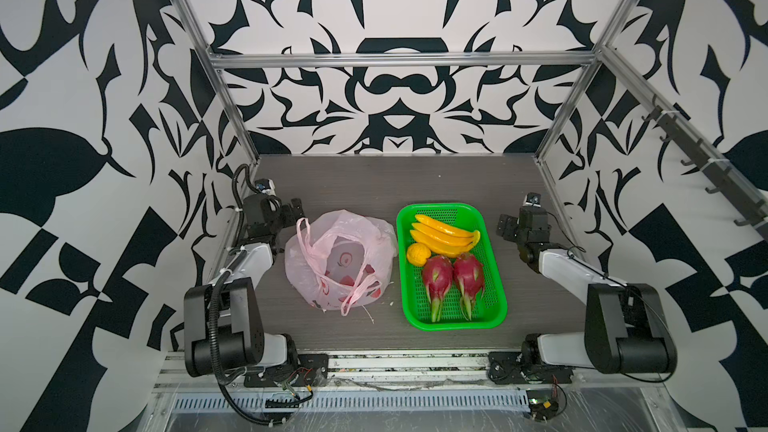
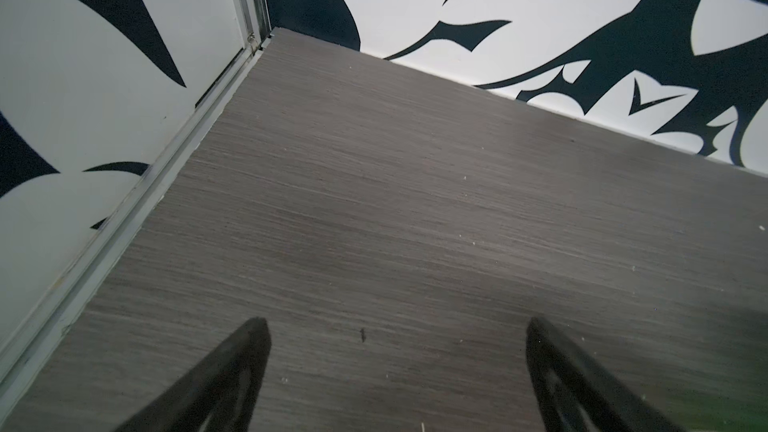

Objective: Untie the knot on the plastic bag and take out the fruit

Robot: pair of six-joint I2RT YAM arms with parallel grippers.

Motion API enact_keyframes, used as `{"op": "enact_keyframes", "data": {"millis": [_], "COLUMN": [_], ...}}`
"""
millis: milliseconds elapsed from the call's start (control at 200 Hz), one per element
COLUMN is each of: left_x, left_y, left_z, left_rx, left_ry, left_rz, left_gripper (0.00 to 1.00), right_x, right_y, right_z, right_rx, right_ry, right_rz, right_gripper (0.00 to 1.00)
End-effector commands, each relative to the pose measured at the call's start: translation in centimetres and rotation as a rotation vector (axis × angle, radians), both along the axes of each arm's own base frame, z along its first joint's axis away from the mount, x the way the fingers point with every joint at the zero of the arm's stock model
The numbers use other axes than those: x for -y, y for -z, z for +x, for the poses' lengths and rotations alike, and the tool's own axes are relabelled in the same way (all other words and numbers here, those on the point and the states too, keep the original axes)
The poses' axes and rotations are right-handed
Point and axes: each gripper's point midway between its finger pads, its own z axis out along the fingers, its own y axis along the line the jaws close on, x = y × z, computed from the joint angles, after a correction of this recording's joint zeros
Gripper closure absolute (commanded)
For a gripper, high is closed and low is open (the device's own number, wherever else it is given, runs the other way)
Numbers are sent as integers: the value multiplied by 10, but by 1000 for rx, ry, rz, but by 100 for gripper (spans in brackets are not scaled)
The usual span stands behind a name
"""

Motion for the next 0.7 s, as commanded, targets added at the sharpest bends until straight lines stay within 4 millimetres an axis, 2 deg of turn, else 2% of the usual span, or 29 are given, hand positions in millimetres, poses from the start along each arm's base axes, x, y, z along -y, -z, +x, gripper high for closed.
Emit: {"op": "enact_keyframes", "data": {"millis": [0, 205, 420, 650, 695], "left_x": [2, 14, 17, 20, 20], "left_y": [-3, 2, 20, 29, 29], "left_z": [-2, -14, -30, -35, -35], "left_rx": [73, 118, 85, 133, 150], "left_ry": [21, 63, 65, 74, 72], "left_rz": [30, -13, -20, -29, -36], "left_gripper": [1, 1, 1, 1, 1], "right_x": [-2, -1, -1, -11, -18], "right_y": [-7, 5, 5, 3, 3], "right_z": [11, 7, 10, 13, 14], "right_rx": [72, 83, 121, 154, 167], "right_ry": [-20, -34, -47, -99, -134], "right_rz": [-4, -35, -49, -27, -3], "right_gripper": [4, 5, 6, 7, 8]}}
